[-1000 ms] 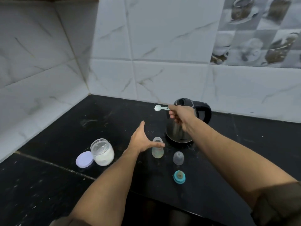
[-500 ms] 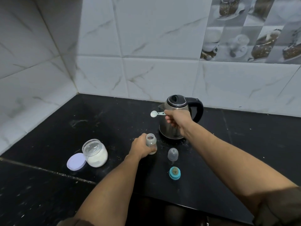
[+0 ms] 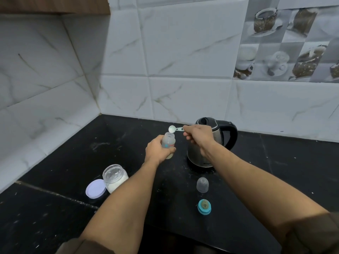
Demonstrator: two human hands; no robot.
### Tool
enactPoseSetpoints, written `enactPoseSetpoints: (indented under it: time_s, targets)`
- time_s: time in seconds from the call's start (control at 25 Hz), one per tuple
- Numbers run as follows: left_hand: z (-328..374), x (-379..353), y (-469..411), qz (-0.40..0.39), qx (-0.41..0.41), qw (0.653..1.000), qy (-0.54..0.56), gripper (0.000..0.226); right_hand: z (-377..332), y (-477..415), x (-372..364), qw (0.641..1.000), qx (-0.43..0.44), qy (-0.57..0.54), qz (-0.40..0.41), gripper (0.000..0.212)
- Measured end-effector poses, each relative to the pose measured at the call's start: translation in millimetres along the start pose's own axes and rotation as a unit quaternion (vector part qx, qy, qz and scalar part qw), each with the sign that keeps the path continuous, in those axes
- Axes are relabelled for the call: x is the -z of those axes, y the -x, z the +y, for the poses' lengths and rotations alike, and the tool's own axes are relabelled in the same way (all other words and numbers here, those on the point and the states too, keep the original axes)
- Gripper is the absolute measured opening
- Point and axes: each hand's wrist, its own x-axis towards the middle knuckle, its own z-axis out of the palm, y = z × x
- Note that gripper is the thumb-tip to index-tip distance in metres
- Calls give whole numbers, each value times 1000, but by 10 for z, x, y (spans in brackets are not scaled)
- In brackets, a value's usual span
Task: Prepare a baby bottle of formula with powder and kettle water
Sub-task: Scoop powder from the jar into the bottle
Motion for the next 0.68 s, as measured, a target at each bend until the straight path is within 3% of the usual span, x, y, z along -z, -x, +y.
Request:
enactPoseSetpoints:
  time_s: [0.16, 0.28, 0.44, 0.68]
  targets:
    - [51, 103, -40, 13, -5, 1000, -1, 51, -17, -82, -69, 998, 56, 33, -4, 15]
    - [96, 172, -62, 19, -11, 1000, -1, 54, -4, -120, -103, 980, 141, 141, -8, 12]
    - [117, 258, -81, 31, -7, 999, -3, 54, 14, -86, -110, 934, 253, 251, -25, 9]
    - [114, 263, -100, 38, -10, 999, 0, 56, 46, -108, -112, 830, 444, 337, -6, 13]
